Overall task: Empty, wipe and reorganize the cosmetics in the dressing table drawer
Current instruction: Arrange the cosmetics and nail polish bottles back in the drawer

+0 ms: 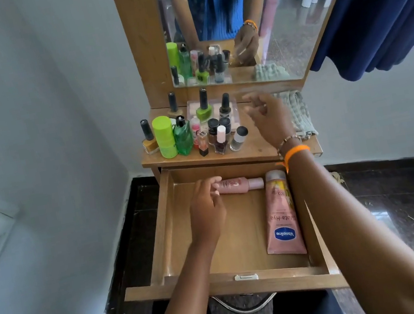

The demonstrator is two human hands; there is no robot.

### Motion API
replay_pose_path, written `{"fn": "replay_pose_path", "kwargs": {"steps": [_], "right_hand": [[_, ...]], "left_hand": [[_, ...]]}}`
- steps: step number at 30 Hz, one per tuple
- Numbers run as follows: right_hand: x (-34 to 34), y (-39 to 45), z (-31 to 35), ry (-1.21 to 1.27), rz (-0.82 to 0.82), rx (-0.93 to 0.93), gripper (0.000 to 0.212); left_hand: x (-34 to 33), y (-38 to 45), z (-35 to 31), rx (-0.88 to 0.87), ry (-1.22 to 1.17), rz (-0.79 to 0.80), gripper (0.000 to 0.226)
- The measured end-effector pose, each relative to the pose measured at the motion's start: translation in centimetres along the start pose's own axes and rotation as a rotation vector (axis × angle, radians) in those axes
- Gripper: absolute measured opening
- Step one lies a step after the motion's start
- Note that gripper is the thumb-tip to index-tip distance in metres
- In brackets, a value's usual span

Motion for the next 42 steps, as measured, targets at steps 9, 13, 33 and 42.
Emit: {"fn": "replay_pose_path", "kwargs": {"steps": [9,13,33,42], "right_hand": [[-2.6,2.8,2.3,-0.054,0.143,0.001,0.01],[0.5,1.0,-0.7,-0.108,-0.021,-0.111,0.018],[-5.5,3.0,9.2,-0.332,0.249,0.288,0.031],[1.0,4.9,5.1,-0.372,0.025,0.114,0.013]], "left_hand": [[-0.9,-0.3,-0.9,-0.13,0.152,0.063,0.031],[-0.8,-0.1,-1.0,-0.128,0.172,0.052,0.028],[-0.9,-0.4,-1.1,-0.128,0.235,0.11,0.026],[-1.2,-0.5,-1.8,-0.177,0.257,0.126,0.023]]}}
Point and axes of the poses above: each hand's wrist, its own y-axis towards the middle knuckle, its own x-axis out of the back of the hand, z = x × y, the point moved 9 cm from there along y, towards the middle knuckle, and after that the axes turned 5 degrees about -y, right-handed, at the moved point
